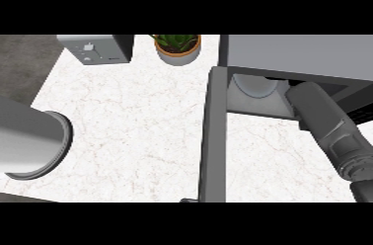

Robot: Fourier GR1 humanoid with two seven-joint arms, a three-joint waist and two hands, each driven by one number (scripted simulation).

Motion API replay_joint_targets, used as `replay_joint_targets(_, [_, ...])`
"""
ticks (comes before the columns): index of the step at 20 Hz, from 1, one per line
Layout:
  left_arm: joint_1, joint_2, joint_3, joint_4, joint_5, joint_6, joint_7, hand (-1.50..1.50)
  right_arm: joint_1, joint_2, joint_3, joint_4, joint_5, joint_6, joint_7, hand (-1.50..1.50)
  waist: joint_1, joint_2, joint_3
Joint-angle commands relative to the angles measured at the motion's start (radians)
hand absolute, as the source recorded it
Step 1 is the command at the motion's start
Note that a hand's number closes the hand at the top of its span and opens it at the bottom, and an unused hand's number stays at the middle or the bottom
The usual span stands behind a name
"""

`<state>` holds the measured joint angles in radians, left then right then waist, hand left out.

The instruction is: Pick up the milk, place it into the microwave and close the microwave

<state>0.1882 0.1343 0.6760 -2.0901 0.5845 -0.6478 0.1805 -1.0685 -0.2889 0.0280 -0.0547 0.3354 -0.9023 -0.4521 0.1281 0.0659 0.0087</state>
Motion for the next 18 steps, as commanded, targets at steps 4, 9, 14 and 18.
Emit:
replay_joint_targets(4, [-0.020,0.012,-0.008,0.058,-0.041,-0.012,-0.002,-1.50,-0.009,-0.003,0.011,-0.027,0.014,0.071,-0.084,-1.50,-0.005,0.000,-0.003])
replay_joint_targets(9, [-0.033,0.010,-0.037,0.086,-0.059,-0.057,-0.020,-1.50,0.001,0.049,-0.022,-0.054,-0.021,0.140,-0.149,-1.50,-0.016,-0.002,-0.004])
replay_joint_targets(14, [-0.063,0.002,-0.096,0.075,-0.071,-0.067,-0.004,-1.50,-0.043,0.059,-0.082,-0.069,-0.084,0.264,-0.159,-1.50,-0.030,-0.012,-0.003])
replay_joint_targets(18, [-0.062,0.036,-0.102,0.141,-0.030,-0.144,-0.027,-1.50,-0.038,0.042,-0.124,-0.075,-0.126,0.346,-0.194,-1.50,-0.020,-0.013,-0.004])
